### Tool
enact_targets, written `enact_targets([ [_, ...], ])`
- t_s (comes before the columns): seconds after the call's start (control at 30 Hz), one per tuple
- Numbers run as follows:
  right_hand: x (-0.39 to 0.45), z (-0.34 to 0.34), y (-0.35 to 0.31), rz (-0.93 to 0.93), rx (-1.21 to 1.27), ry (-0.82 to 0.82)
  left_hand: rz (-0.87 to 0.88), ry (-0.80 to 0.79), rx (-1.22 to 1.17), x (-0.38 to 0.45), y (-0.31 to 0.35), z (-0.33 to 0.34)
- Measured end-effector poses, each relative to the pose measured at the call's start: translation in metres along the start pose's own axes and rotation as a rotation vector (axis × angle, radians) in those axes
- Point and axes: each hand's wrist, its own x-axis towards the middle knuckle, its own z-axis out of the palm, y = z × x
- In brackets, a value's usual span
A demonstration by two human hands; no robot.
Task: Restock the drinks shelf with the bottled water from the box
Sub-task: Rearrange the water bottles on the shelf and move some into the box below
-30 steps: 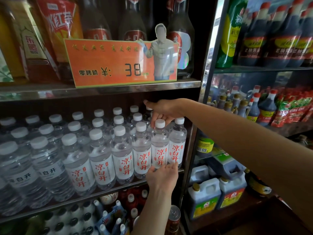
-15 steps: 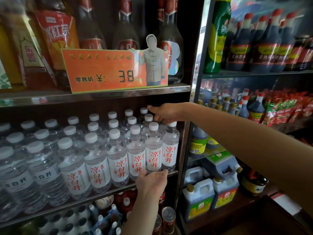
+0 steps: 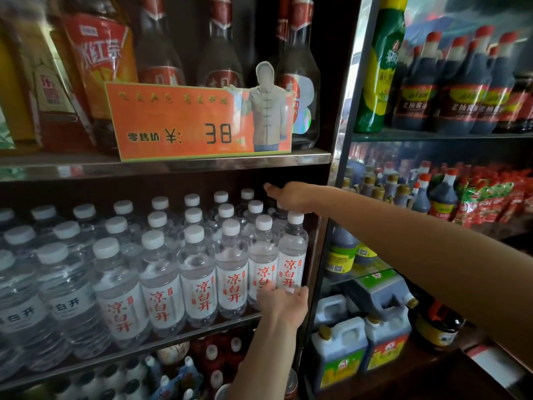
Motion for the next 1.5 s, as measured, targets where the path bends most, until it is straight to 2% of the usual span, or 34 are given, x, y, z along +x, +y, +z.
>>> enact_targets([
  [0.03,0.003,0.0,0.0,0.002,0.009,-0.007,-0.074,-0.057,-0.12,-0.002,0.0,0.001],
  [0.2,0.008,0.002,0.002,0.004,0.057,0.018,-0.141,0.012,0.068,-0.007,0.003,0.004],
  [0.37,0.002,0.0,0.007,-0.02,0.07,0.021,-0.151,-0.021,0.102,-0.008,-0.002,0.006],
  [0.57,0.001,0.003,0.015,-0.005,0.181,0.12,-0.187,-0.053,0.176,-0.009,0.005,0.005],
  [0.7,-0.008,0.004,0.017,-0.057,0.321,0.258,-0.232,-0.053,0.289,-0.027,0.013,-0.004],
  [0.87,-0.027,0.013,0.02,-0.125,0.338,0.313,-0.236,-0.03,0.345,-0.064,0.032,-0.005],
  [1.23,-0.084,0.036,-0.002,-0.171,0.452,0.337,0.055,0.128,0.986,-0.161,0.109,-0.029],
  [1.37,-0.109,0.047,-0.023,-0.195,0.429,0.274,0.295,0.25,1.192,-0.211,0.135,-0.039],
  [1.5,-0.132,0.059,-0.045,-0.192,0.44,0.106,0.584,0.352,1.111,-0.266,0.169,-0.06],
])
